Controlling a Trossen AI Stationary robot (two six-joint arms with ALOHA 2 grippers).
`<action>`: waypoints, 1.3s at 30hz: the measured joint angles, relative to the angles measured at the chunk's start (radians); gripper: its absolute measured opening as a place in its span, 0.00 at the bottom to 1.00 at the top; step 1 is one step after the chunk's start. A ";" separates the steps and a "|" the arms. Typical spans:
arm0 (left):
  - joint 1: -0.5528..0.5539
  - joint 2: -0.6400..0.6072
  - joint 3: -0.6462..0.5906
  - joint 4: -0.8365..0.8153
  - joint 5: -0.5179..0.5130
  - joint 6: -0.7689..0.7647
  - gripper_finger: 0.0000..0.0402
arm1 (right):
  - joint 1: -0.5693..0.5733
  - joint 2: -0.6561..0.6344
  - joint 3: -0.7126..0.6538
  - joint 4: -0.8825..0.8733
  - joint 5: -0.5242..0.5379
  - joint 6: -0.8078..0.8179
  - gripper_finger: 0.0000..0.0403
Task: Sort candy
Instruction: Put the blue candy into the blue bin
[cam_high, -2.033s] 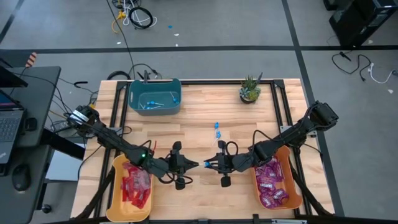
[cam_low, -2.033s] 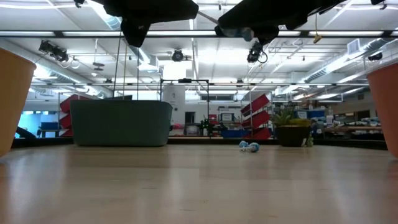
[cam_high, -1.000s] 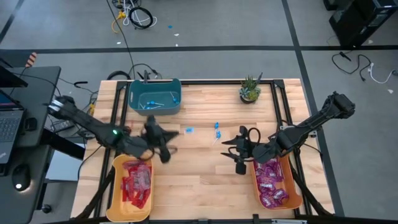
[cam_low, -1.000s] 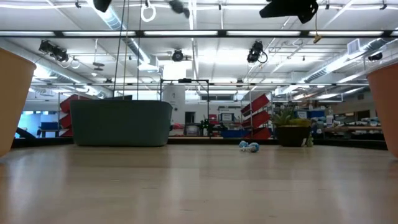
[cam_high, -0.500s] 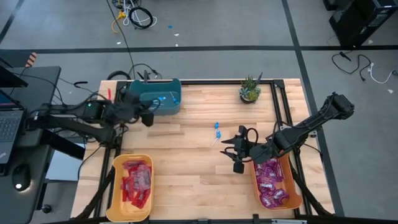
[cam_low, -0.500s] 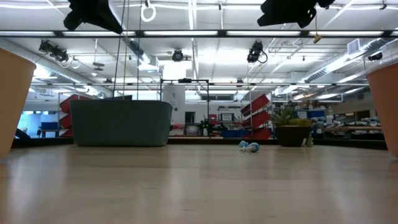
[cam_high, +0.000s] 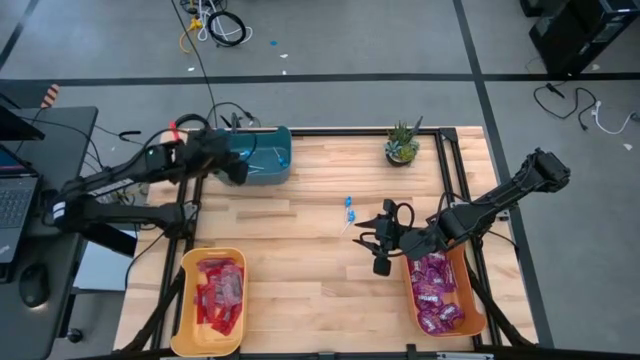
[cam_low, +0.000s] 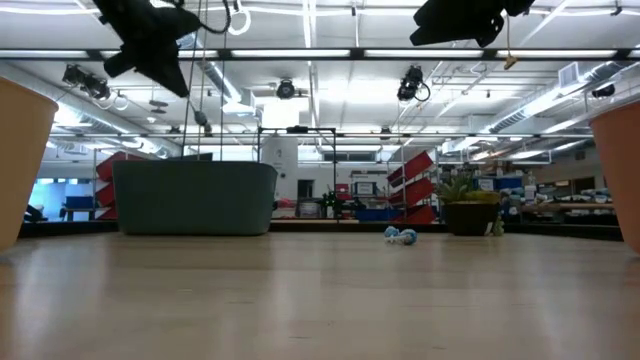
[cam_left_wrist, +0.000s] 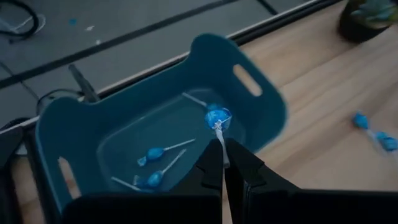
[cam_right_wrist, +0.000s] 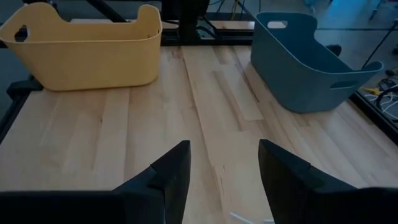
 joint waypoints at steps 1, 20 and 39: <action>0.023 0.011 0.000 0.000 0.015 0.015 0.00 | 0.000 0.000 0.000 0.000 0.000 0.000 0.43; 0.404 0.269 0.000 -0.083 0.315 0.253 0.00 | -0.002 0.000 0.000 -0.019 0.000 0.008 0.43; 0.549 0.407 0.000 -0.141 0.352 0.377 0.00 | -0.002 0.000 0.000 -0.021 0.000 0.019 0.43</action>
